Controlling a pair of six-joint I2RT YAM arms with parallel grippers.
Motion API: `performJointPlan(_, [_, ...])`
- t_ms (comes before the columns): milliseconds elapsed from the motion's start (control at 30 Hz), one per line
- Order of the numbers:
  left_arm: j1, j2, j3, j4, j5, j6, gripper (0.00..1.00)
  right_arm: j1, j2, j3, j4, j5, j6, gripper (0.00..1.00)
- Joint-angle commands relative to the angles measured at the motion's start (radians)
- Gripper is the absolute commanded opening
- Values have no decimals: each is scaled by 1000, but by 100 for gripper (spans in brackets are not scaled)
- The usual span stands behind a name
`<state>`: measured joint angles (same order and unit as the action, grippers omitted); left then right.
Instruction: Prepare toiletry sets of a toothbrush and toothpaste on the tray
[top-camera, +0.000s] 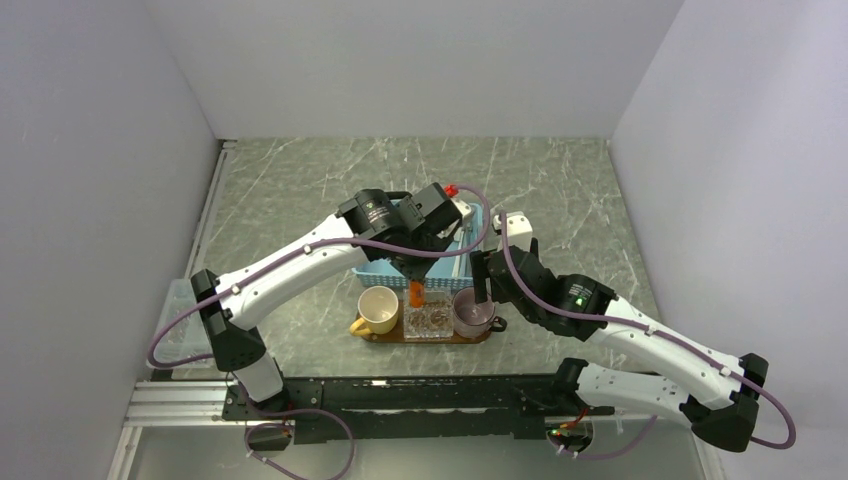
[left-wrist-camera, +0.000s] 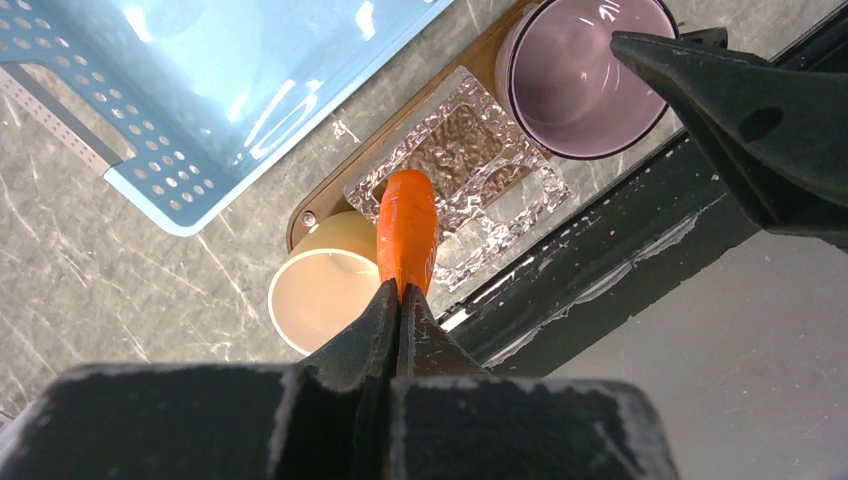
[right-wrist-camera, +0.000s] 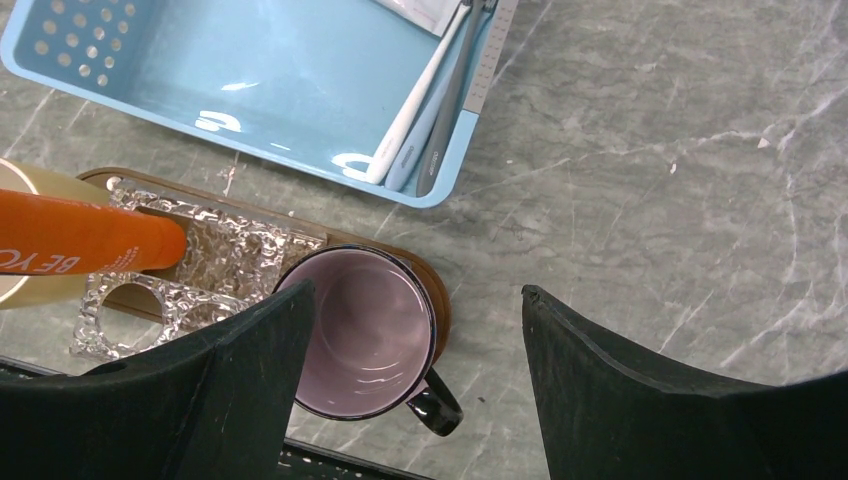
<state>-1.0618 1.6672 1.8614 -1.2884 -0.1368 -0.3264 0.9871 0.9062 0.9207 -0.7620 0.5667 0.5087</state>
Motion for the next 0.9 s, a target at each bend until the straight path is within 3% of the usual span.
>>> performJointPlan(0, [-4, -18, -8, 50, -16, 10, 0, -2, -9, -5, 17, -4, 12, 78])
performJointPlan(867, [-4, -74, -226, 215, -39, -12, 0, -3, 0, -8, 20, -5, 6, 78])
